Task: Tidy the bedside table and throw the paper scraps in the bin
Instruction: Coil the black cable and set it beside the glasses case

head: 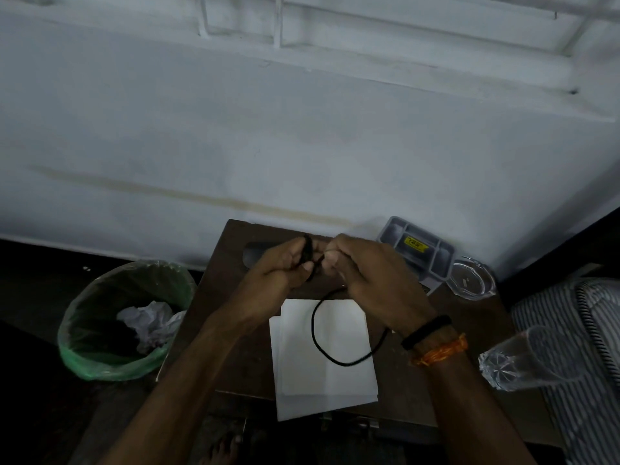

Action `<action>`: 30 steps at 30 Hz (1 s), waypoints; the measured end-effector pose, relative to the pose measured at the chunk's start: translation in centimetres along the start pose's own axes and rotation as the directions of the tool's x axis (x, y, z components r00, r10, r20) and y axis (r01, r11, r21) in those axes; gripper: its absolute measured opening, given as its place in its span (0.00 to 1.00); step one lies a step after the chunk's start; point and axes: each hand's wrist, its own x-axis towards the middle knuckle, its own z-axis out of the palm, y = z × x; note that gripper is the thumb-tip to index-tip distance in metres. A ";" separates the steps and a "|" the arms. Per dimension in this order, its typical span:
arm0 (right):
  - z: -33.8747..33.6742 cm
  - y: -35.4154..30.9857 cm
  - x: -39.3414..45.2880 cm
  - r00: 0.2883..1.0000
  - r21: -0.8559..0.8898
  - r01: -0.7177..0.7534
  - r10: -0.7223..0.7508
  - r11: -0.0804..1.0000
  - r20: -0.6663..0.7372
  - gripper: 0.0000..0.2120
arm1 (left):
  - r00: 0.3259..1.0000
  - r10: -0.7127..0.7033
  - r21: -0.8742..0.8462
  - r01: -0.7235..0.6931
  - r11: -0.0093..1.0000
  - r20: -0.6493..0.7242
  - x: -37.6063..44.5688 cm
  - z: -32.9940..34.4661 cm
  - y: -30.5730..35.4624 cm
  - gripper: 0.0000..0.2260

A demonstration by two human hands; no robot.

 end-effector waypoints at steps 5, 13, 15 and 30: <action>0.0 0.6 -0.1 0.983 0.009 0.000 0.002 1.000 -0.183 0.06 | 0.975 -0.018 -0.058 0.032 0.998 0.219 -0.4 0.2 0.6 0.15; 1.6 1.5 0.1 0.954 0.131 0.006 0.033 0.991 -0.298 0.08 | 0.986 -0.017 -0.301 0.067 0.951 0.164 -0.8 0.4 1.4 0.14; 2.3 1.6 0.1 0.963 0.164 -0.026 0.069 0.986 -0.260 0.11 | 0.991 -0.022 -0.445 0.080 0.892 0.134 -0.8 0.5 1.7 0.14; 3.0 -0.4 -0.1 0.958 -0.036 -0.126 0.131 0.991 0.256 0.10 | 0.988 0.079 -0.584 -0.142 0.799 -0.133 0.3 -0.4 0.4 0.17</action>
